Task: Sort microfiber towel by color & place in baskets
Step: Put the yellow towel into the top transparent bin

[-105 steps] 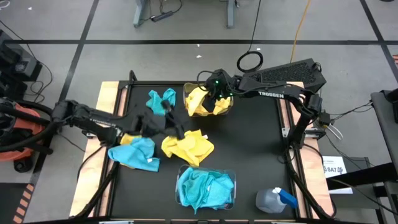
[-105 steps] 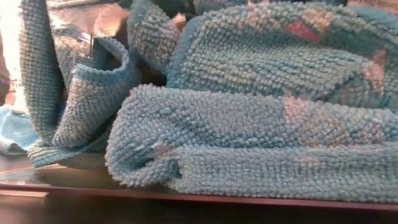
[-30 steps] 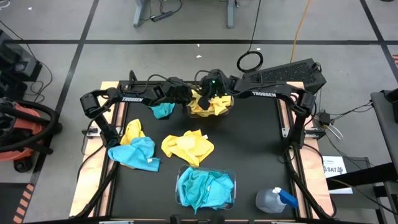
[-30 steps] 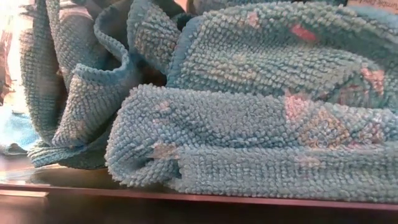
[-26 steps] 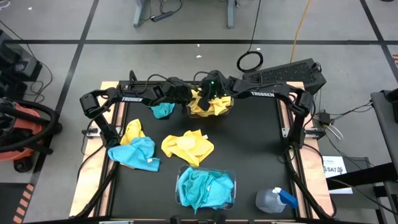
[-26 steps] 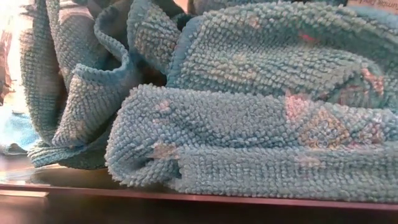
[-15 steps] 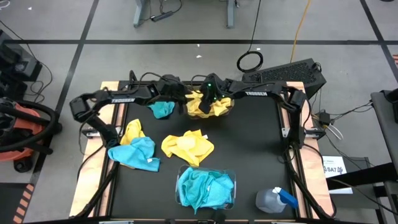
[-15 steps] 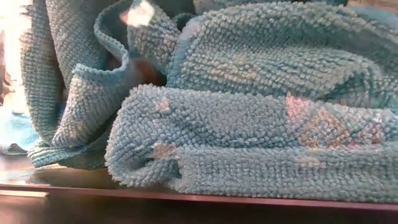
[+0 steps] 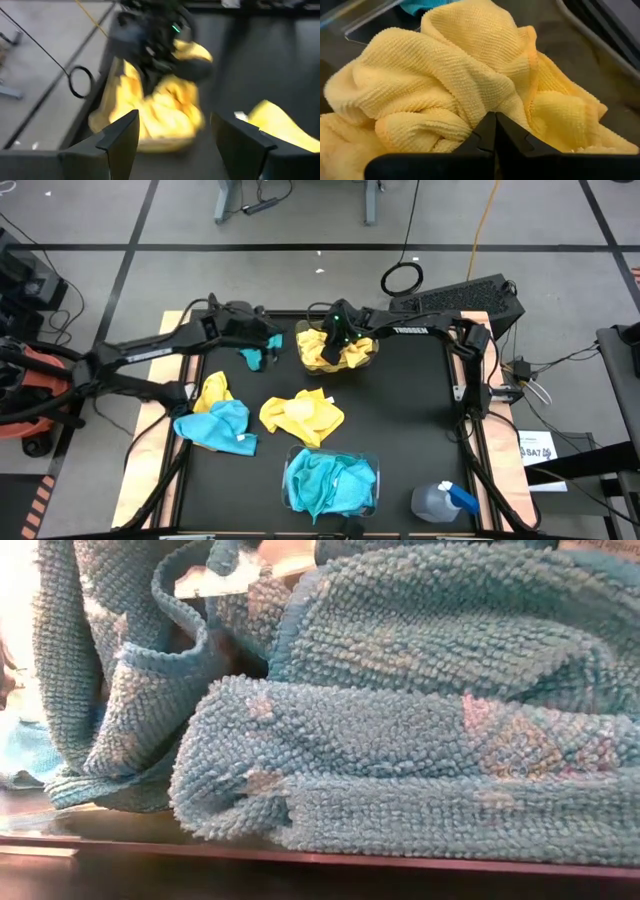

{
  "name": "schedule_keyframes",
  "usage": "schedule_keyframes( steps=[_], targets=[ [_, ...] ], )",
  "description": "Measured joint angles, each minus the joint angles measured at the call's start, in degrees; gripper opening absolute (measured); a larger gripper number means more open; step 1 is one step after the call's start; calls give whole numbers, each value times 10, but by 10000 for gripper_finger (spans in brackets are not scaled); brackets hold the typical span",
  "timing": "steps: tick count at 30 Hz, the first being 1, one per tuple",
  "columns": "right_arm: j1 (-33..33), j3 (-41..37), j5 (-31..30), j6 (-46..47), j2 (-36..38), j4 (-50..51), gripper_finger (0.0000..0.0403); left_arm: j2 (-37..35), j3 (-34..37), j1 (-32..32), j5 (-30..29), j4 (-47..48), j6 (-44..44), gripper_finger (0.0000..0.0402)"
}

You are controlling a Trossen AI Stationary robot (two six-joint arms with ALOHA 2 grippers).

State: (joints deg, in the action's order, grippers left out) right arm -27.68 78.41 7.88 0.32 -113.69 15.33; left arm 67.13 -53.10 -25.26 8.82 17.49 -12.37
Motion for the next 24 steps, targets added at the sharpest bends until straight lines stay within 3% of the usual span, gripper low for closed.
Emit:
schedule_keyframes(
  steps=[11, 19, 24],
  targets=[
    [25, -1, -1, -18, 78, 29, 4, -117, 0, 101, -43, 211, 79, 250],
    [52, -1, -3, -28, 152, 93, 7, -141, 0, 201, -98, 256, 139, 250],
    [74, -1, -9, -29, 216, 101, 50, -139, 0, 263, -147, 255, 165, 250]
  ],
)
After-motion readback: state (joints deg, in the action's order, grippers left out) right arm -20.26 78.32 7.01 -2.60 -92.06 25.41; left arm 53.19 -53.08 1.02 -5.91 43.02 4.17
